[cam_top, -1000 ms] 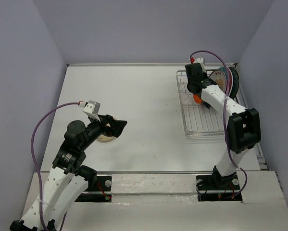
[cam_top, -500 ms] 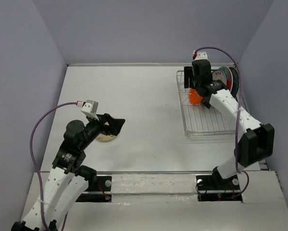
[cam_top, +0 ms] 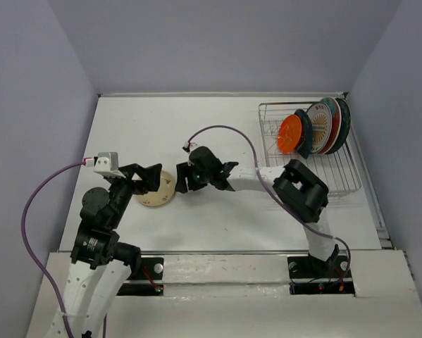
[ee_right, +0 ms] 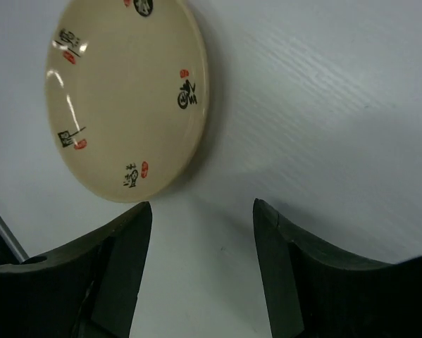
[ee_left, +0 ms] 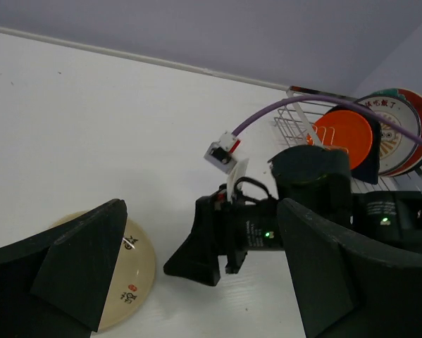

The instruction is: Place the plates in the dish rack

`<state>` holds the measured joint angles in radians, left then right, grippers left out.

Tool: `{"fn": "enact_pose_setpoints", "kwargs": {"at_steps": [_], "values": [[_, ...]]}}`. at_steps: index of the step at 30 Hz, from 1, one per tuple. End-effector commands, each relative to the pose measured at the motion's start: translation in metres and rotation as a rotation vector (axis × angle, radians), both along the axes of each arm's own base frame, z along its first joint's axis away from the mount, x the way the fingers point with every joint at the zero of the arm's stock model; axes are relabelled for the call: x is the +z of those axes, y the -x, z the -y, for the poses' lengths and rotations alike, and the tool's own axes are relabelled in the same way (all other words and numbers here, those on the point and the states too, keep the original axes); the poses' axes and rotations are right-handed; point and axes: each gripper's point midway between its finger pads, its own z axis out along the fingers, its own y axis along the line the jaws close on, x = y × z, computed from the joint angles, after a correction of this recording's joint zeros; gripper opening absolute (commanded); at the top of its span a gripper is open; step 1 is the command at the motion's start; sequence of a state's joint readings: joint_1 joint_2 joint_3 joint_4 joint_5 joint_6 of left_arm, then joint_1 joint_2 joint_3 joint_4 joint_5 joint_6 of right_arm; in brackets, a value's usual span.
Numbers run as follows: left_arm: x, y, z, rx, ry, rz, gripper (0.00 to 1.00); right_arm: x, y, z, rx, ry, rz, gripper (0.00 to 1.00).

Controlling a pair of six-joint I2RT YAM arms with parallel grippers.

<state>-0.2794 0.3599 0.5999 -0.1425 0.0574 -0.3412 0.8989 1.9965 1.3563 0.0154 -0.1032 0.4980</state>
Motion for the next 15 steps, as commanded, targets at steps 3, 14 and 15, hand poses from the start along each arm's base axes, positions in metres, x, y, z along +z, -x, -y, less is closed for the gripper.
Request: {"fn": "enact_pose_setpoints", "kwargs": {"at_steps": [3, 14, 15], "values": [[0.016, -0.003, -0.009, 0.045, -0.001, 0.050, 0.99, -0.002, 0.011, -0.067, -0.026, -0.212, -0.114, 0.60], [0.013, -0.003, -0.005, 0.025, 0.001, 0.045, 0.99, -0.053, 0.009, -0.076, -0.069, -0.232, -0.193, 0.28], [0.013, -0.003, -0.004, 0.019, 0.001, 0.045, 0.99, -0.052, 0.007, -0.076, -0.076, -0.231, -0.187, 0.27]]}}
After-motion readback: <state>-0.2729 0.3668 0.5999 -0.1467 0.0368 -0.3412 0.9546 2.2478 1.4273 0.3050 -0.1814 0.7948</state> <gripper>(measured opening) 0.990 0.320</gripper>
